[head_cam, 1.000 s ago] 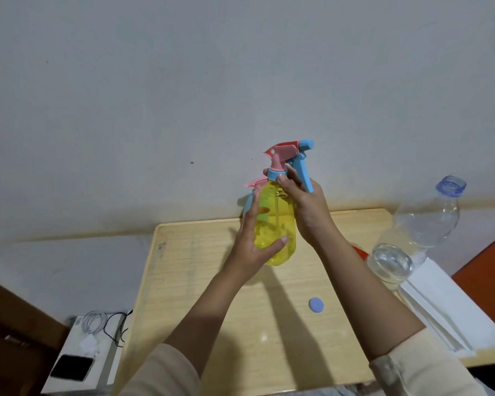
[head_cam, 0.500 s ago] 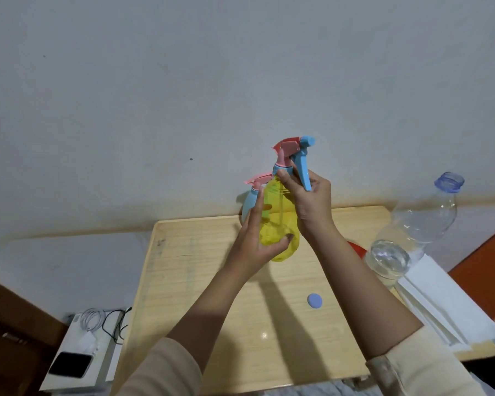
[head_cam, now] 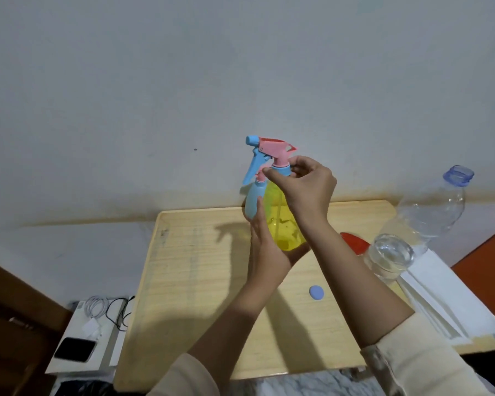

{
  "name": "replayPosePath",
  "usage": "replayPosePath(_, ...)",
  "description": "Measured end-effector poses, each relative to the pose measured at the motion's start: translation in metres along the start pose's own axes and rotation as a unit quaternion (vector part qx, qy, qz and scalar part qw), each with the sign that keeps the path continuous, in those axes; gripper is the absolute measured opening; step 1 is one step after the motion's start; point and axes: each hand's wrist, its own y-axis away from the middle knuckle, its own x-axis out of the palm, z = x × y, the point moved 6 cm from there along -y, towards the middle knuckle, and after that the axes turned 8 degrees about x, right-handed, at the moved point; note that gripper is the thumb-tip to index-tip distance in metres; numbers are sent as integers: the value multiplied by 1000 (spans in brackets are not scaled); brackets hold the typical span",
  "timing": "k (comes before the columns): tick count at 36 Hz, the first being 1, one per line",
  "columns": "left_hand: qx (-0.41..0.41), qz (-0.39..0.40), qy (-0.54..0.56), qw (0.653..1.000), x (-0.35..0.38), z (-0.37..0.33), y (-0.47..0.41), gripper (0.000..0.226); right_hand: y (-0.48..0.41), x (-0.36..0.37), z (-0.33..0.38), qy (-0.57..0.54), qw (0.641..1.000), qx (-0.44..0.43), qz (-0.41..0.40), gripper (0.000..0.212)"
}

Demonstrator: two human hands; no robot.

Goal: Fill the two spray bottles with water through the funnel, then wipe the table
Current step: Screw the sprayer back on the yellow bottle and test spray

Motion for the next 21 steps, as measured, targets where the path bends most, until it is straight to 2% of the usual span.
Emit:
replayPosePath(2,-10,-2,3,1000,-1,7,-5,118,1,2,-5,0,1000,17,4,28)
replayPosePath(5,-40,75,65,994,-2,18,-9,118,-1,7,-13,20,997,36,71,24)
replayPosePath(7,-30,135,107,985,-4,22,-8,113,-2,11,-20,23,984,69,165,15)
replayPosePath(10,-42,176,133,975,-14,32,-3,103,7,15,-29,-29,933,135,334,25)
replayPosePath(11,-46,179,135,974,-16,35,-1,103,9,14,-30,-36,922,139,359,27)
replayPosePath(13,-50,181,135,973,-19,38,3,104,12,12,-30,-8,928,116,354,21)
replayPosePath(18,-57,154,122,979,-19,38,14,107,17,18,-39,60,955,80,278,3)
replayPosePath(21,-65,128,114,983,-21,40,22,107,22,19,-39,88,967,46,236,18)
